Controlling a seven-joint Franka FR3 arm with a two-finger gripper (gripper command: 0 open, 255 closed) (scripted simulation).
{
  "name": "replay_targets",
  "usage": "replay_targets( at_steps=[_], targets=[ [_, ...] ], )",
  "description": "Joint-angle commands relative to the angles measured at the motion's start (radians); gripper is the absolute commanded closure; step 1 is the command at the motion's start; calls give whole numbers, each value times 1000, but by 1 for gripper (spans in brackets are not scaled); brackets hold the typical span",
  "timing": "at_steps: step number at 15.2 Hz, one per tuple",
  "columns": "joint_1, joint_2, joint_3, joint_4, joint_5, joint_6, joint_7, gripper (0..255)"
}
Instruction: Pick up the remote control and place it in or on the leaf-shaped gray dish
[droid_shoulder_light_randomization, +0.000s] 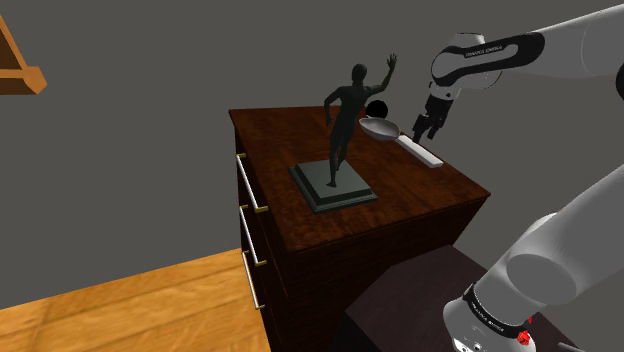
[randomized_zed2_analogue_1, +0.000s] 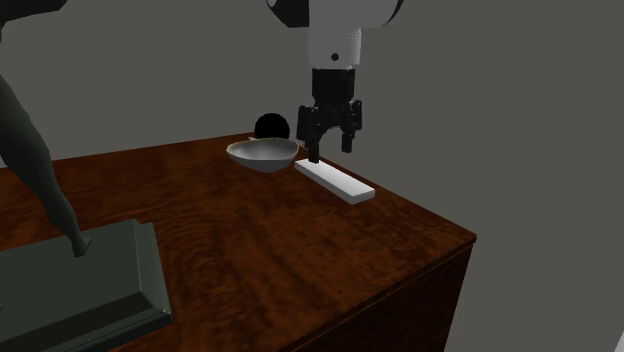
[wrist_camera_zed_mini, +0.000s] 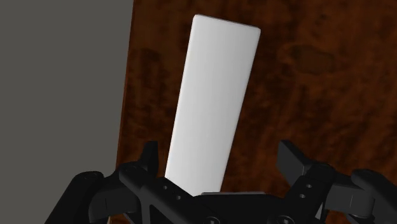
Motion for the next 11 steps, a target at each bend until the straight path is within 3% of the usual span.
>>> replay_targets(
  at_steps=[1, 7, 11],
  targets=[
    [-3, 34, -13, 5, 18, 24, -25, 0],
    [-4, 66, -19, -54, 32, 112, -37, 0],
    [-4, 66, -19, -54, 32, 112, -37, 0]
  ],
)
